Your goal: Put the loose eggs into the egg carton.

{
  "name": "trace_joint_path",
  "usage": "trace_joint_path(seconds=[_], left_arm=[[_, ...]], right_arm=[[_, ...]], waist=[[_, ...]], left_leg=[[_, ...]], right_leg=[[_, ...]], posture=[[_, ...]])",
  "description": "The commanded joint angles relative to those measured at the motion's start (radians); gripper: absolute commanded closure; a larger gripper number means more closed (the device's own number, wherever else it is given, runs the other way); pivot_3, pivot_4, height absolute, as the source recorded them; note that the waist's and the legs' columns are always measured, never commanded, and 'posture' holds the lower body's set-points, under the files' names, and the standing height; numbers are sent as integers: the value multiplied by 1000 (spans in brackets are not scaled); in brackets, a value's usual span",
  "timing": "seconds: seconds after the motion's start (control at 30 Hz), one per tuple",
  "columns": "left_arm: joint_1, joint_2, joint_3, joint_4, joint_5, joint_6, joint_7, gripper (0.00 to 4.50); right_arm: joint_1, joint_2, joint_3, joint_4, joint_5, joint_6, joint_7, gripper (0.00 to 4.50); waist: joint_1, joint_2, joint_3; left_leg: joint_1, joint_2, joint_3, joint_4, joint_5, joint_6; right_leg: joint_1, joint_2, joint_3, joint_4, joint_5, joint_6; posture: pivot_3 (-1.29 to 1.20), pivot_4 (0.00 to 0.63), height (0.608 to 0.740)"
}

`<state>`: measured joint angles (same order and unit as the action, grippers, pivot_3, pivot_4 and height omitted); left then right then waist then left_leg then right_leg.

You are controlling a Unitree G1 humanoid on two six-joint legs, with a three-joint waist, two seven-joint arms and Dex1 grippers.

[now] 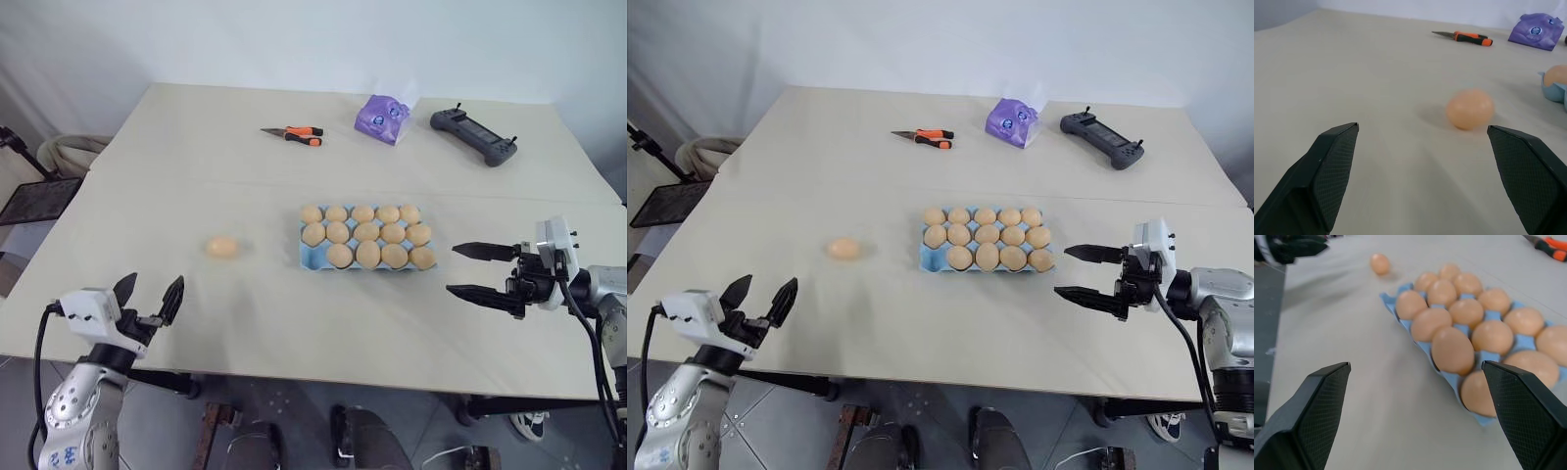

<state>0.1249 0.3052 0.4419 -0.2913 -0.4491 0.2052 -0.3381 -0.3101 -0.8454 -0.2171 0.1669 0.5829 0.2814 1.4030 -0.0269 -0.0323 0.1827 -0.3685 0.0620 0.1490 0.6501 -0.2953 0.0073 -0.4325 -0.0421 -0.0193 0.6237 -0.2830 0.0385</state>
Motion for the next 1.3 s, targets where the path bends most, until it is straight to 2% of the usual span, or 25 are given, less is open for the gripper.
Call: trace_joint_path(seconds=[0.03,0.4,0.83,0.97,1.1,1.3], left_arm=[[-82,49,-24,85,28,-27,-28,13],[-297,120,-111,291,42,-54,-148,13],[-474,143,-211,598,114,-61,-247,13],[-506,137,-214,646,126,-86,-250,872],[-509,139,-212,645,123,-90,-257,2159],[-501,155,-210,537,81,-23,-288,2159]], right_arm=[[29,11,-31,-52,22,2,-16,0],[93,14,-50,-111,23,14,-65,0],[94,15,-48,-119,14,24,-88,0],[96,15,-48,-125,14,25,-95,0],[99,15,-49,-130,14,28,-103,0],[99,16,-47,-134,14,28,-113,0]], waist=[[1,0,0],[1,0,0],[2,0,0],[1,0,0],[1,0,0],[1,0,0]], left_leg=[[0,0,0,0,0,0],[0,0,0,-1,-1,-1],[0,0,0,1,-1,-1],[0,0,0,1,-1,-1],[1,0,0,1,0,-1],[0,0,0,1,0,-1]], right_leg=[[0,0,0,0,0,0],[-1,0,-1,3,0,0],[-1,0,-2,3,1,1],[-1,0,-2,4,1,1],[-1,0,-2,4,1,1],[-1,-1,-2,4,1,1]], posture=[[0,150,740],[0,150,740],[0,150,740],[0,150,740],[0,150,740],[0,150,740]])
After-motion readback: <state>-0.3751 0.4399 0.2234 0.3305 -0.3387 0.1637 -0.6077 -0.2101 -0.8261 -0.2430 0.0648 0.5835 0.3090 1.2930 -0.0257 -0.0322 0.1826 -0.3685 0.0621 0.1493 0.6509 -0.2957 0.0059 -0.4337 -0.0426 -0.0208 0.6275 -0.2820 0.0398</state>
